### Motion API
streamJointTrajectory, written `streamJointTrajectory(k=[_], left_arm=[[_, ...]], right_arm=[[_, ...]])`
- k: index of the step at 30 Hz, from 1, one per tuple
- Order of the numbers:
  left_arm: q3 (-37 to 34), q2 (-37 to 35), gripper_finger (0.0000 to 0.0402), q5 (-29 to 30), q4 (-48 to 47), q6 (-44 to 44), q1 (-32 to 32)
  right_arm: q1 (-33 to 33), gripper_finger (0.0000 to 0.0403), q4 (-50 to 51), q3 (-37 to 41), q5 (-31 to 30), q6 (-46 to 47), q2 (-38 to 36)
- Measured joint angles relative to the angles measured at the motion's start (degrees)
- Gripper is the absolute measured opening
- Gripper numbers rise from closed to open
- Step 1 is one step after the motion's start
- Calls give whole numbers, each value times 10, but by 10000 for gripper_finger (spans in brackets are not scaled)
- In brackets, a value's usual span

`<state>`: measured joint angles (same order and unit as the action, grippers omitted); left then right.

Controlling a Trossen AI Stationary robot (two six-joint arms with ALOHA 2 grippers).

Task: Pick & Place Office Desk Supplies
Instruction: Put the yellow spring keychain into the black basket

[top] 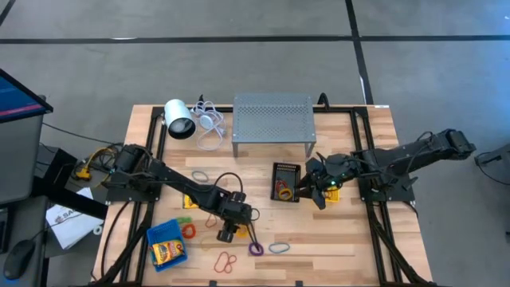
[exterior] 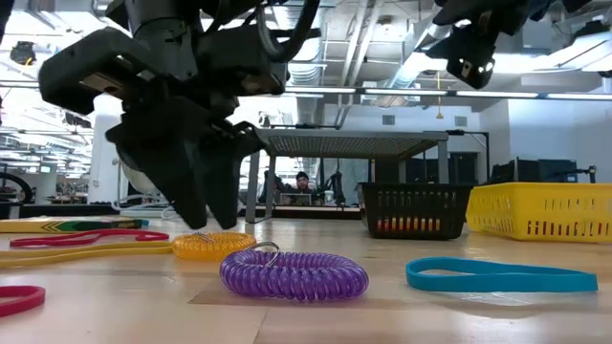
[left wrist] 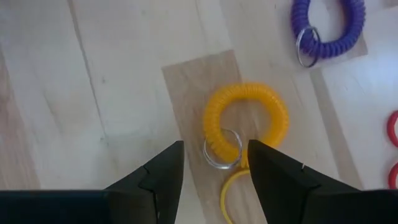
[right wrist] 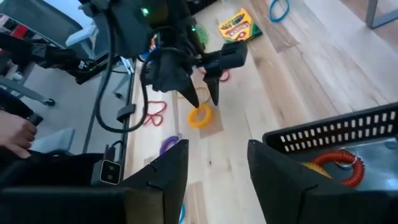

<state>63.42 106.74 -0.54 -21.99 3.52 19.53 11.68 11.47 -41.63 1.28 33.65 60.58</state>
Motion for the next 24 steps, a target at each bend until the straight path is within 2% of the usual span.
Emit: streamJointTrajectory(k=[15, 24], left_arm=[[-3, 10, 151, -9, 43, 15, 0], [-27, 10, 136, -9, 80, 17, -2]], right_arm=[[0, 161, -16, 0, 1, 2, 69], [0, 161, -31, 0, 2, 3, 72]])
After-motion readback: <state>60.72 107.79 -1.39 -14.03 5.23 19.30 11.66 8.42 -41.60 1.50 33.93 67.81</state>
